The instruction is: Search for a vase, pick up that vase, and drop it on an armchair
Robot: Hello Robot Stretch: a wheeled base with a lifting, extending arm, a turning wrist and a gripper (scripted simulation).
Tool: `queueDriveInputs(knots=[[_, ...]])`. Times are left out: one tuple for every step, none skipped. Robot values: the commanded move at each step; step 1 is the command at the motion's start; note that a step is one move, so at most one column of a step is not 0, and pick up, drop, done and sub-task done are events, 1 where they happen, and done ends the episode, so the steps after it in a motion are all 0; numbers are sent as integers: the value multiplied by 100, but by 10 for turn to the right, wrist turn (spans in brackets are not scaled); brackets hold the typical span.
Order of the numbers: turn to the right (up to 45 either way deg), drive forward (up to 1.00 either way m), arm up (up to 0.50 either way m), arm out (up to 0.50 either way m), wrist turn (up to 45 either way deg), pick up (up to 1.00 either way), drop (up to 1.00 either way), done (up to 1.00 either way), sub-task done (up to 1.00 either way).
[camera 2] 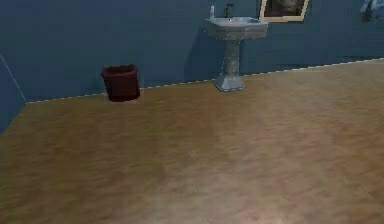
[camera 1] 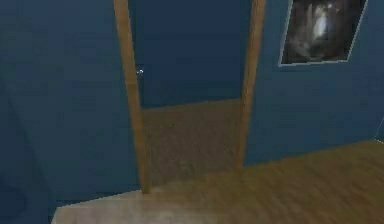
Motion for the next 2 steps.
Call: queueDriveInputs(knots=[[0,100,0,0,0,0,0,0,0],[-30,0,0,0,0,0,0,0,0]])
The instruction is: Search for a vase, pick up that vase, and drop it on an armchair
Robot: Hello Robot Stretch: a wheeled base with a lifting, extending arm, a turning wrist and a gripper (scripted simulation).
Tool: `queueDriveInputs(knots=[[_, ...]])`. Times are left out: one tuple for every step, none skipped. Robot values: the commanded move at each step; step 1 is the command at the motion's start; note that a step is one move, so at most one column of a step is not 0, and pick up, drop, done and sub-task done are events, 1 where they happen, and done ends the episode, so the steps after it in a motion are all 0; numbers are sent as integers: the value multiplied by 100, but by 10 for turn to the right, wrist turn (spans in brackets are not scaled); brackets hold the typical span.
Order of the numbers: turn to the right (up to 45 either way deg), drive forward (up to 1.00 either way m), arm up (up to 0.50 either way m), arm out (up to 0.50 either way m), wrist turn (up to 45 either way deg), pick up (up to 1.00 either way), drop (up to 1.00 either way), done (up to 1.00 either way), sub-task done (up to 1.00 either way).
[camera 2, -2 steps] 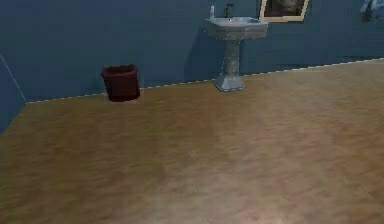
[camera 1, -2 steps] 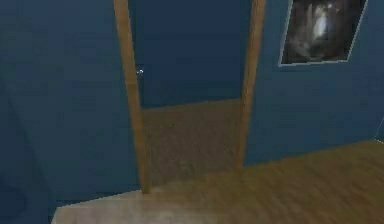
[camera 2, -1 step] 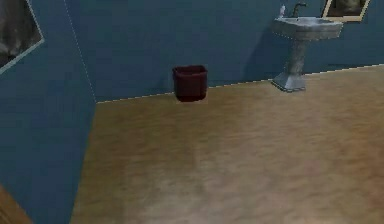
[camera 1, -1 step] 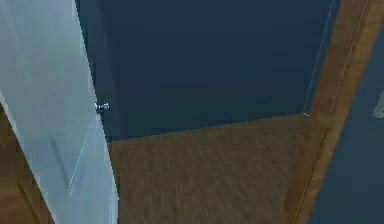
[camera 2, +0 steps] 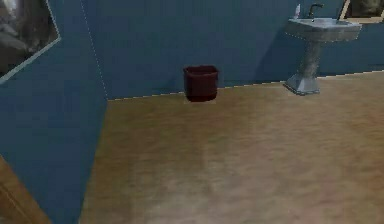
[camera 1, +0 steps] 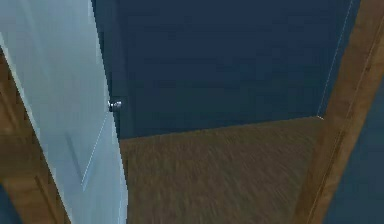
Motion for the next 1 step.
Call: queueDriveInputs(knots=[[0,30,0,0,0,0,0,0,0]])
